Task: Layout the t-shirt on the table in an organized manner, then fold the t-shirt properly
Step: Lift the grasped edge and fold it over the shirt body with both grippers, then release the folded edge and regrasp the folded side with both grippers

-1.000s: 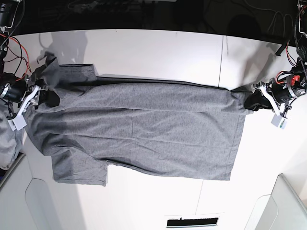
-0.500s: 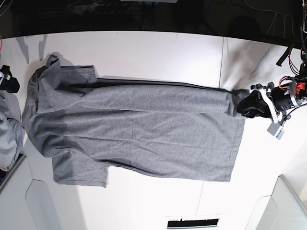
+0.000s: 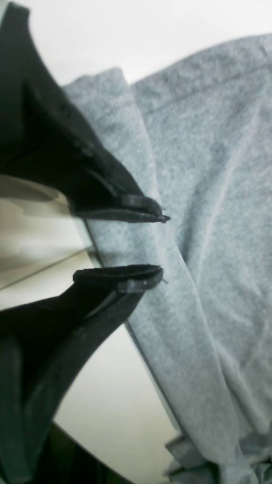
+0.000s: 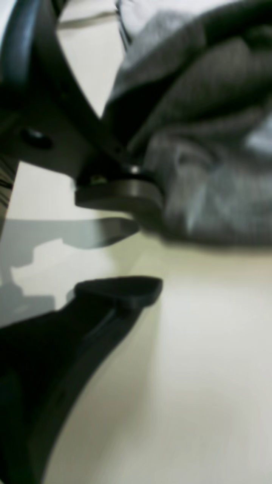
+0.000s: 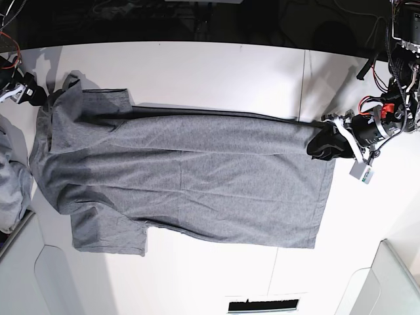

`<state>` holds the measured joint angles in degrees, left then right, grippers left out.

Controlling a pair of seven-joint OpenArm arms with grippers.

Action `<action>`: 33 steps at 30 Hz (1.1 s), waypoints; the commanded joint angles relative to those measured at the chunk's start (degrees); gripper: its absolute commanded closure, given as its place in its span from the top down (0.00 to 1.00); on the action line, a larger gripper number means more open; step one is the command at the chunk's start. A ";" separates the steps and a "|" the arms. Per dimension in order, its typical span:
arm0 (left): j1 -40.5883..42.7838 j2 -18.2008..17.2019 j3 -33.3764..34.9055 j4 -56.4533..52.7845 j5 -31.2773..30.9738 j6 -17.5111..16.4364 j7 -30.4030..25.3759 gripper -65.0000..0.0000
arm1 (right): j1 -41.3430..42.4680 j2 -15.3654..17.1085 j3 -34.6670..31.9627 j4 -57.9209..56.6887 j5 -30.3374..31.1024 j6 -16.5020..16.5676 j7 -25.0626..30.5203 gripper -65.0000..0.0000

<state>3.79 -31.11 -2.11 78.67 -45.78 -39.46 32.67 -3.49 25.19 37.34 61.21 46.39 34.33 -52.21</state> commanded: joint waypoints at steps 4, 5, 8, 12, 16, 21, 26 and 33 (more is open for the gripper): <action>-1.07 0.13 -0.46 0.74 2.34 -0.54 -1.68 0.34 | 0.31 1.25 -2.71 0.44 1.22 0.42 2.80 0.44; -1.07 0.42 -0.46 0.74 3.08 -0.54 -1.73 0.34 | 0.48 1.18 -3.43 0.44 1.53 0.42 2.95 0.44; -1.09 0.87 -0.46 0.52 4.11 -0.54 -2.89 0.34 | 2.45 -0.37 -4.26 0.42 1.36 0.44 2.73 0.43; -1.07 0.96 -0.46 -0.04 4.20 -0.54 -3.30 0.34 | 5.01 -3.13 -4.26 0.42 0.59 0.39 2.60 0.37; -1.09 0.92 -0.46 -0.11 5.66 -0.54 -3.28 0.34 | 5.97 -4.11 -4.26 0.44 -0.33 0.37 2.71 0.08; -1.05 0.92 -0.46 -0.11 7.19 -0.54 -3.30 0.34 | 5.90 -4.07 -2.80 1.11 -0.22 0.37 -0.48 0.00; -0.94 0.92 -0.46 -0.28 7.50 -0.54 -3.02 0.34 | 3.52 -4.07 4.26 4.31 3.69 0.39 -5.70 0.00; -0.94 0.96 -0.46 -0.74 7.43 -0.54 -3.34 0.34 | -1.01 -1.84 8.72 8.92 5.60 0.37 -6.99 0.00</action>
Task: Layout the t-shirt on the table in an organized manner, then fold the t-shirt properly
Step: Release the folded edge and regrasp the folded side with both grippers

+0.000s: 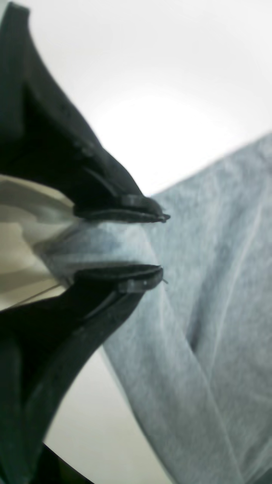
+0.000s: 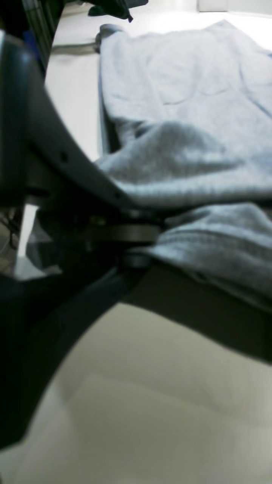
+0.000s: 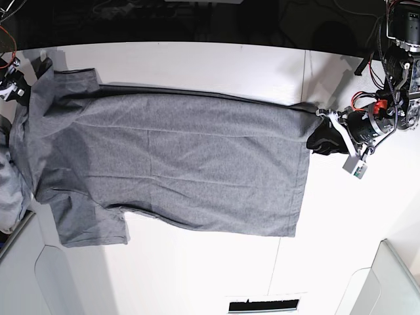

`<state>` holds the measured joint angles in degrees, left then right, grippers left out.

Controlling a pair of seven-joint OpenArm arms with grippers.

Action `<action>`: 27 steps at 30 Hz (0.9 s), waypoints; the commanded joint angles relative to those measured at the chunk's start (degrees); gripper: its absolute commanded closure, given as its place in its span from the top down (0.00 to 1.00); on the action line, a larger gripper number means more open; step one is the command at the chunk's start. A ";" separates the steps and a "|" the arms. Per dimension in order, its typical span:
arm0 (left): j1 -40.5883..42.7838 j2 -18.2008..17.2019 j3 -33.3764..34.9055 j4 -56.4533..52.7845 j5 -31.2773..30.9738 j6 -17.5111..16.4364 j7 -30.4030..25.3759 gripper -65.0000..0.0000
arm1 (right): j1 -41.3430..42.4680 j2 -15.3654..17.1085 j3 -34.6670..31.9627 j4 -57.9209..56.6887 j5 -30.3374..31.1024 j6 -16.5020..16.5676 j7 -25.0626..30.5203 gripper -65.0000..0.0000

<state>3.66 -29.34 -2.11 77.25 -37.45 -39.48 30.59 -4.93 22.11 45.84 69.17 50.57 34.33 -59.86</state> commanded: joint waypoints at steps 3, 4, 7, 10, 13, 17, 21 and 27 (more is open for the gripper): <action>-0.81 -0.81 -0.46 0.68 -0.92 -0.52 -1.25 0.34 | 0.46 1.84 0.22 0.96 1.33 0.37 0.48 0.03; -0.76 -0.81 -0.46 0.68 -0.90 -0.52 -1.20 0.34 | 0.46 1.86 0.22 0.96 1.31 0.37 0.48 0.11; -0.76 -0.83 -0.46 0.68 -0.90 -0.52 -0.79 0.34 | 0.46 1.84 0.22 0.96 1.29 0.37 0.48 0.32; -0.76 -0.87 -0.46 0.68 -0.96 -0.52 -0.66 0.34 | 0.44 1.92 0.22 0.96 1.27 0.28 0.48 0.40; -0.76 -1.55 -0.48 0.70 -4.74 -0.52 2.36 0.34 | 0.44 2.34 0.63 0.98 0.13 -0.04 0.11 0.42; -0.63 -4.33 -0.48 1.14 -15.67 -0.52 8.79 0.34 | 0.31 4.00 2.89 0.98 0.02 -0.04 -2.29 0.42; 1.05 -7.63 -0.50 1.16 -20.20 -0.52 10.29 0.34 | -3.52 6.95 4.22 1.03 2.80 -0.04 -3.45 0.42; 3.26 -7.65 -0.48 1.62 -24.13 -0.52 13.00 0.34 | -11.02 6.95 4.17 1.01 6.01 0.44 -4.04 0.43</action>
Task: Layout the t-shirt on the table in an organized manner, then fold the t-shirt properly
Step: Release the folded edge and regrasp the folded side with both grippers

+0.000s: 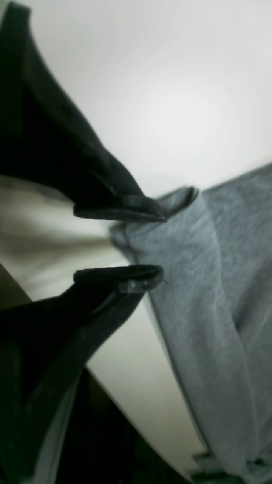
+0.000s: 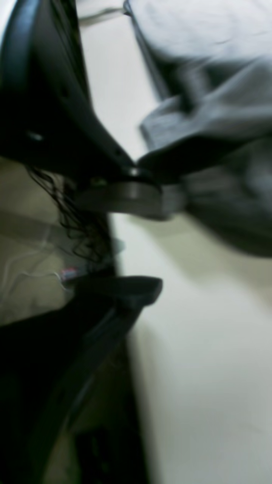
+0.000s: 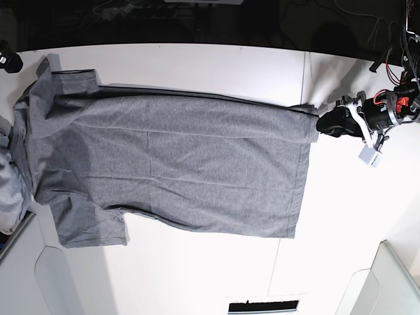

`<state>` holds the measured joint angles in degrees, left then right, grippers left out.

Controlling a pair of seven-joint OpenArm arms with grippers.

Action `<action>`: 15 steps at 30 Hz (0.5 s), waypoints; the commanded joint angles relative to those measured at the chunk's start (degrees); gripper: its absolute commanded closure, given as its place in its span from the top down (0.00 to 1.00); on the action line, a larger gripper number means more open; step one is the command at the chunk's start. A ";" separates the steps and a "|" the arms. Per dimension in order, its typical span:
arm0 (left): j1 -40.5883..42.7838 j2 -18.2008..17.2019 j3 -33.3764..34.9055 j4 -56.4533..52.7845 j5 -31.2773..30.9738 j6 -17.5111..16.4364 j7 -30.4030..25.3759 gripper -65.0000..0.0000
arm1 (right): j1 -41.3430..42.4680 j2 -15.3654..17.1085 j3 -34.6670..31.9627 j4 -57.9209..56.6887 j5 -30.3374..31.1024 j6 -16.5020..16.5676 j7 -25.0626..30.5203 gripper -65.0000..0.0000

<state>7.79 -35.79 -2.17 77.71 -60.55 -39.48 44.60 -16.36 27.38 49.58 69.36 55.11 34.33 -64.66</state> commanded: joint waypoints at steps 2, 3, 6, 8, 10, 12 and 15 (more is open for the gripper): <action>-0.11 -0.68 -0.42 2.45 -2.45 -0.52 -1.01 0.34 | -1.09 0.61 0.35 0.81 2.93 0.79 0.79 0.50; 0.26 -0.22 -0.42 3.39 -2.45 -0.52 -0.94 0.34 | -1.66 0.02 0.28 0.81 3.43 0.96 0.79 0.53; 1.33 1.29 -0.42 5.95 -2.38 -0.52 -0.59 0.34 | -1.25 -2.40 -0.13 0.81 3.52 1.05 0.96 0.53; 1.66 2.12 -0.42 7.02 -2.38 -0.52 -0.59 0.34 | -1.01 -4.00 -1.40 0.81 3.63 1.05 2.05 0.53; 1.73 2.67 -0.42 7.39 -2.21 -0.52 -0.61 0.34 | -0.28 -5.66 -3.06 0.81 2.16 1.05 2.40 0.53; 1.77 3.02 -0.42 7.41 -2.19 -0.52 -0.59 0.34 | -0.15 -7.08 -4.39 0.81 0.26 1.03 5.25 0.53; 1.90 3.28 -0.42 7.41 -1.07 -0.52 -0.59 0.34 | -0.20 -8.07 -5.95 0.81 -3.52 0.79 9.77 0.53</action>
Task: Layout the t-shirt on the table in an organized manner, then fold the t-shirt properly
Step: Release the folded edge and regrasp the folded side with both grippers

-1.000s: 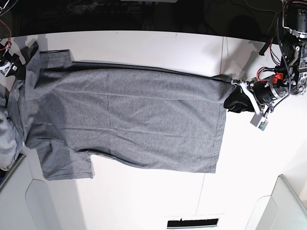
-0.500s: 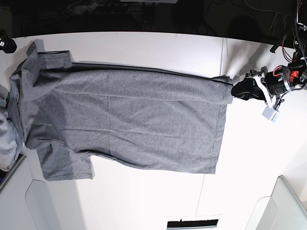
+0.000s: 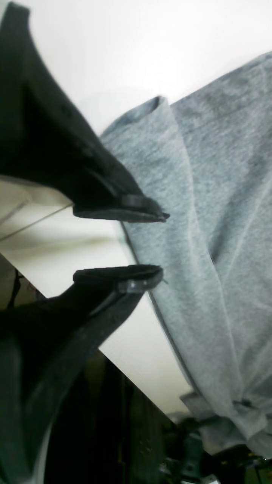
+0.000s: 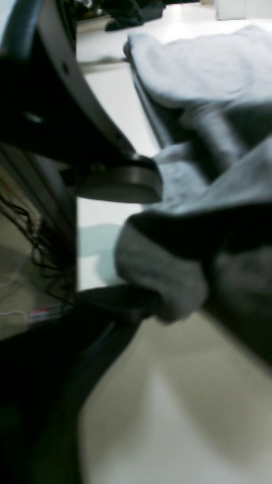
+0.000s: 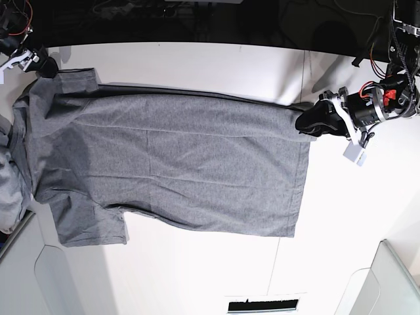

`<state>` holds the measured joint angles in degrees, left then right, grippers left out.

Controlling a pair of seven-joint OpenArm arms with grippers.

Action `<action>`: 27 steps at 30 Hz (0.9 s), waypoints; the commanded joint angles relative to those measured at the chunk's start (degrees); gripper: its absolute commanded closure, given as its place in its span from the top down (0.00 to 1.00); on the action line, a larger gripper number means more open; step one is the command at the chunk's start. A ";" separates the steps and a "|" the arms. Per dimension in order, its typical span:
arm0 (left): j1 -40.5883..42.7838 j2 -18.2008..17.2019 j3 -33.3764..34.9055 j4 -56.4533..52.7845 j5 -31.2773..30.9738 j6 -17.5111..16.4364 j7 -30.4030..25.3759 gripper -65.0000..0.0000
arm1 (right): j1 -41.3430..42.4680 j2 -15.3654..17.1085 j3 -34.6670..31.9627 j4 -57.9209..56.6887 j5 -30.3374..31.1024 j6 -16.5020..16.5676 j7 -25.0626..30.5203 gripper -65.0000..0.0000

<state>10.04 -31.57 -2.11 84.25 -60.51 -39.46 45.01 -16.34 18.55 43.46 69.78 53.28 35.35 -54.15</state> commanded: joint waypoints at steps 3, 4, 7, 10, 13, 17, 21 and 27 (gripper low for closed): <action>-0.33 -0.96 -0.48 0.87 -1.11 -0.54 -1.01 0.34 | -0.15 0.35 -0.33 0.39 -1.84 -0.44 0.04 0.53; -0.33 -0.96 -0.48 0.87 -1.11 -0.54 -1.01 0.34 | 0.33 0.33 -0.55 0.39 -1.86 -0.46 0.11 0.53; -0.35 -0.94 -0.48 0.87 -1.16 -0.54 -1.07 0.34 | 0.79 0.33 -0.81 0.39 -1.88 -0.61 0.17 0.42; -0.35 -0.96 -0.48 0.87 -1.14 -0.54 -1.05 0.34 | 1.27 0.33 -0.81 0.39 -2.54 -0.63 0.63 0.08; -0.35 -0.96 -0.48 0.87 -1.18 -0.54 -1.05 0.34 | 1.75 0.37 -0.81 0.48 -3.08 -0.61 0.52 0.00; -0.35 -1.01 -0.48 1.07 -1.16 -0.54 -1.03 0.34 | 1.68 0.37 -0.81 1.66 0.39 0.04 -3.67 0.00; -0.35 -1.51 -0.48 2.71 -0.92 -0.54 -1.01 0.34 | 1.03 0.33 -0.81 5.01 11.13 1.09 -12.94 0.00; -0.63 -3.21 -0.59 4.42 -0.92 -0.54 -1.07 0.34 | 1.38 0.35 -0.79 12.87 11.96 1.53 -11.80 0.00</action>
<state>10.11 -33.65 -2.15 87.74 -60.29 -39.46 45.01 -15.38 17.93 42.37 81.76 63.92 36.42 -66.72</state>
